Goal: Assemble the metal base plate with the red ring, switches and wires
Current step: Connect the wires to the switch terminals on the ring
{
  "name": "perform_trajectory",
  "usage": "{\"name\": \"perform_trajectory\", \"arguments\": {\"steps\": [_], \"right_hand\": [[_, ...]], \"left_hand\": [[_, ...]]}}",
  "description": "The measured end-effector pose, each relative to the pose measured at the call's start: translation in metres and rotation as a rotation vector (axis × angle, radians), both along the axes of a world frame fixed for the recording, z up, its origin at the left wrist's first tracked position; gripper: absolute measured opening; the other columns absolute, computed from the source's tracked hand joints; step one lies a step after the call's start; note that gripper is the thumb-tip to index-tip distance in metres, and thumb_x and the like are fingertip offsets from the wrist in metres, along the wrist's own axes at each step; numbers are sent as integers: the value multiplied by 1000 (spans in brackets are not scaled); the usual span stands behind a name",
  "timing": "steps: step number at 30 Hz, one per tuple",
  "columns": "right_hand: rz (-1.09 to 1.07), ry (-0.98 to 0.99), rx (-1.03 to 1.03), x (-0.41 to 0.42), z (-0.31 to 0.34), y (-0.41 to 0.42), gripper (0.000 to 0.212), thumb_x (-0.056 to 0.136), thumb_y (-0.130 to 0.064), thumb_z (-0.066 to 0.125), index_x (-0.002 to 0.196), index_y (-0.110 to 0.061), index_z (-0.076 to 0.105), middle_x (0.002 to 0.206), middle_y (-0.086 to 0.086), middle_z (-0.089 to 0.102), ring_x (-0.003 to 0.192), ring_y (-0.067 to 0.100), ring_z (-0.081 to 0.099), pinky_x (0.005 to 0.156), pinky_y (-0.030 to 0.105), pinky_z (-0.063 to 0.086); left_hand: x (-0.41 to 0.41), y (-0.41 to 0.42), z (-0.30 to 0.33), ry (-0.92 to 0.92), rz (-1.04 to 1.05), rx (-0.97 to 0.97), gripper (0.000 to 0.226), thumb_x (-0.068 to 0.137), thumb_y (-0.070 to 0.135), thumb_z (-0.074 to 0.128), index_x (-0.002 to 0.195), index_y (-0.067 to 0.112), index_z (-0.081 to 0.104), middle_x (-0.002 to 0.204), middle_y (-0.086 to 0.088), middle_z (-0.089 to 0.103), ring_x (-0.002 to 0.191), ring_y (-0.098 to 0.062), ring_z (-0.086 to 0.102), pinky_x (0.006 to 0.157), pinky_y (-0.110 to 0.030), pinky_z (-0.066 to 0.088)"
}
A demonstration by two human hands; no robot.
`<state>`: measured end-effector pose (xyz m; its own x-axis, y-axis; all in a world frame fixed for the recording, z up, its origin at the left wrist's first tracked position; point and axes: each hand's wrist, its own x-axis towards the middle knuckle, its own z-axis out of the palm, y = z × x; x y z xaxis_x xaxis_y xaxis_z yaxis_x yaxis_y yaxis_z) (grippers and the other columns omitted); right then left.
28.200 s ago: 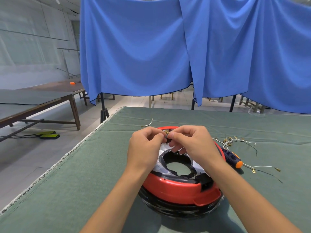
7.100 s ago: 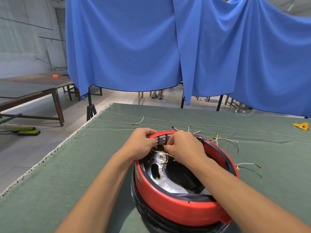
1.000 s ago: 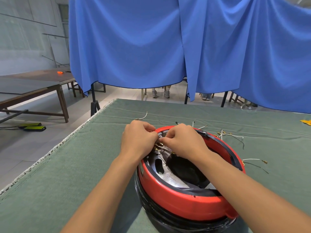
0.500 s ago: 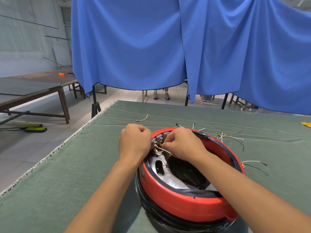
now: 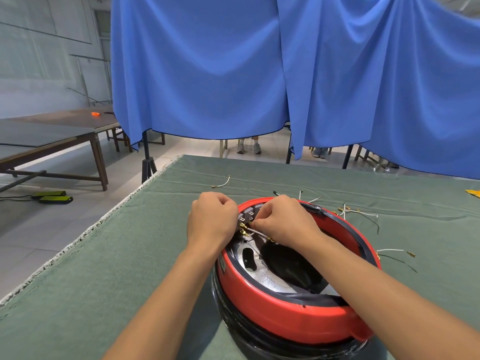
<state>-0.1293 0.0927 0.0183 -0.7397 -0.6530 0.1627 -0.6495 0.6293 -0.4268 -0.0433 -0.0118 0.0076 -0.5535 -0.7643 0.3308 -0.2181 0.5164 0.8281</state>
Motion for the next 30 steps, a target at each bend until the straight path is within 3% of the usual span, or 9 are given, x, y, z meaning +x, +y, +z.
{"name": "perform_trajectory", "arguments": {"steps": [2, 6, 9, 14, 19, 23, 30], "right_hand": [[18, -6, -34, 0, 1, 3, 13, 77, -35, 71, 70, -24, 69, 70, -10, 64, 77, 14, 62, 71, 31, 51], [87, 8, -17, 2, 0, 7, 15, 78, -32, 72, 65, -32, 63, 58, -14, 52, 69, 11, 53, 64, 26, 41], [119, 3, -9, 0, -1, 7, 13, 79, -31, 71, 67, -34, 67, 56, -15, 53, 68, 11, 53, 65, 27, 44], [205, -137, -9, -3, -2, 6, 6, 76, -37, 77, 73, -33, 76, 53, -12, 60, 55, 5, 52, 66, 31, 49], [203, -179, -49, -4, -2, 5, 6, 74, -36, 79, 72, -31, 76, 42, -22, 54, 53, 2, 47, 62, 26, 42], [186, -187, -44, -3, -2, 5, 12, 73, -32, 80, 63, -31, 73, 42, -17, 55, 55, 3, 49, 62, 25, 42], [203, -181, -48, -1, -1, 7, 6, 80, -25, 75, 75, -24, 77, 37, -14, 53, 41, -1, 47, 50, 20, 37]], "left_hand": [[0, 0, 0, -13, 4, 0, 25, 77, 11, 50, 61, 7, 68, 65, -9, 68, 72, -29, 62, 68, -38, 53], [1, 0, 0, -31, 44, -20, 28, 74, 11, 50, 47, 5, 51, 49, -13, 48, 53, -26, 39, 53, -34, 40], [-1, 0, -1, -36, 49, -16, 26, 75, 13, 51, 54, -1, 59, 49, -10, 51, 52, -23, 41, 52, -33, 39], [-3, -2, -3, -31, 51, -18, 27, 75, 13, 52, 51, 3, 58, 42, 0, 46, 48, -20, 41, 49, -28, 36], [-4, -3, -3, -25, 50, -13, 27, 75, 14, 52, 53, 3, 61, 45, -3, 52, 52, -23, 47, 54, -31, 41], [-3, -3, -3, -25, 41, -23, 29, 76, 13, 53, 50, 5, 60, 41, 1, 47, 49, -20, 45, 50, -27, 38], [-4, -3, -4, -19, 42, -30, 28, 76, 13, 52, 51, 4, 61, 44, -1, 49, 50, -20, 46, 50, -27, 39]]}}
